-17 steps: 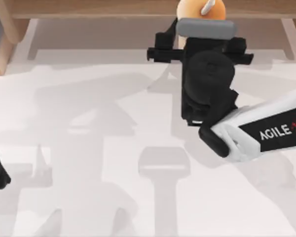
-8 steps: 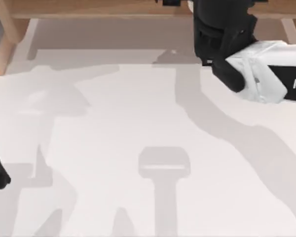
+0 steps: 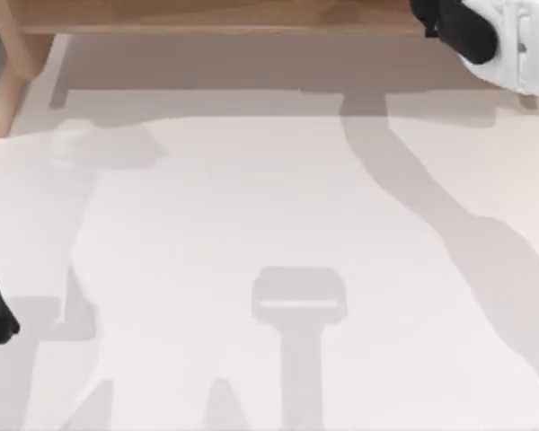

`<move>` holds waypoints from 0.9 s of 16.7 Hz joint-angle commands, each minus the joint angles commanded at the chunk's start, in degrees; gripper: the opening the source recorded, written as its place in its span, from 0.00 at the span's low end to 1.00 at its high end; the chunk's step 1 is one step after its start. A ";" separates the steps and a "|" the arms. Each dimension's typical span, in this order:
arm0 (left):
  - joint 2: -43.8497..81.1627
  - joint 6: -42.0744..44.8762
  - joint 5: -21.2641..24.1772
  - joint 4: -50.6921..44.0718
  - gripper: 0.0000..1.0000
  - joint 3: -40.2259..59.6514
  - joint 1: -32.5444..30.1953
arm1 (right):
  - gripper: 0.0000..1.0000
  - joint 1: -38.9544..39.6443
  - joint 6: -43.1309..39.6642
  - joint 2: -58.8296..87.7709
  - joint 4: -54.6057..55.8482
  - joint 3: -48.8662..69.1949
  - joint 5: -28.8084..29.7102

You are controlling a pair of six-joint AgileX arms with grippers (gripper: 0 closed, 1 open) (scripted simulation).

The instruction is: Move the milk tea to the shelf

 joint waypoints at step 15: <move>0.00 0.00 0.00 0.00 1.00 0.00 0.00 | 0.00 13.18 1.81 -6.87 -4.84 -3.42 -4.07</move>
